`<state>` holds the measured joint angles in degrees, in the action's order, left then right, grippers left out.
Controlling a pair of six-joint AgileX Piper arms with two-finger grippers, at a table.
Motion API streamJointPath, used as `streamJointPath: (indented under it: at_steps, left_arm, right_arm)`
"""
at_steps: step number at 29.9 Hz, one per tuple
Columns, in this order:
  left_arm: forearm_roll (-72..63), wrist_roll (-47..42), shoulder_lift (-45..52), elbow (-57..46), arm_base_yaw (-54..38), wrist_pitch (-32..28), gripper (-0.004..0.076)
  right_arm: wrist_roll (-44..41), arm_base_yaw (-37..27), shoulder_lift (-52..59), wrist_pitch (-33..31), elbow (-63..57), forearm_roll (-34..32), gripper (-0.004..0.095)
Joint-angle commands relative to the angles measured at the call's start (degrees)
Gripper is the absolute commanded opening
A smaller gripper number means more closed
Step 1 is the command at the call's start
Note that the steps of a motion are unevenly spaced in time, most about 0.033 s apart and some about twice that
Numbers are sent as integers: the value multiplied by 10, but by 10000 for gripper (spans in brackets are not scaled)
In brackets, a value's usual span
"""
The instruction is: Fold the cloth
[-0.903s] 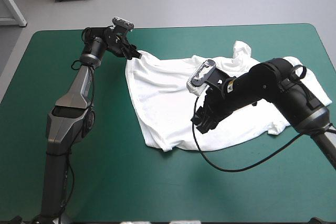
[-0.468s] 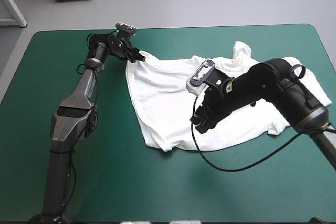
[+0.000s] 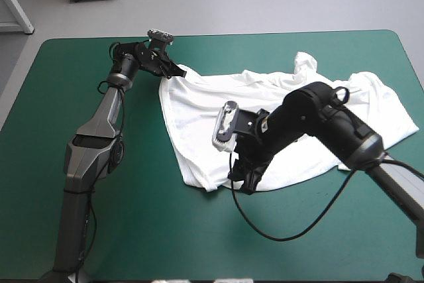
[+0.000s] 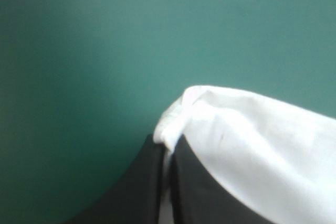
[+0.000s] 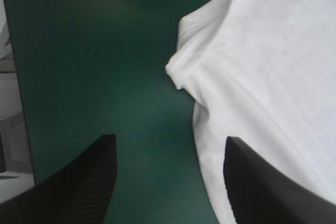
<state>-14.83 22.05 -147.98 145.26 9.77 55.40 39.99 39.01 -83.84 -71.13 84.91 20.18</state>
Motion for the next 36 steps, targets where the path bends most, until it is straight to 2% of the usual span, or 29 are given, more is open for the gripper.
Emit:
streamJointPath:
  at_steps: [1, 8, 20, 27, 36]
  left_arm:
    - [-13, -7, 40, 9, 0, 51, -9]
    - [-48, -3, 54, 9, -11, 47, -9]
    - [-79, 5, 64, 9, -31, 42, -9]
    - [-105, 17, 64, 9, -34, 27, -9]
    - [-111, 18, 64, 9, -34, 31, -9]
  right_arm:
    - [24, 35, -11, 7, 14, 18, 558]
    - [41, 81, -58, 42, 14, 18, 560]
    - [54, 66, -166, 115, 15, -9, 560]
    - [54, 44, -200, 135, 15, -6, 559]
    - [68, 51, -238, 129, 15, 68, 550]
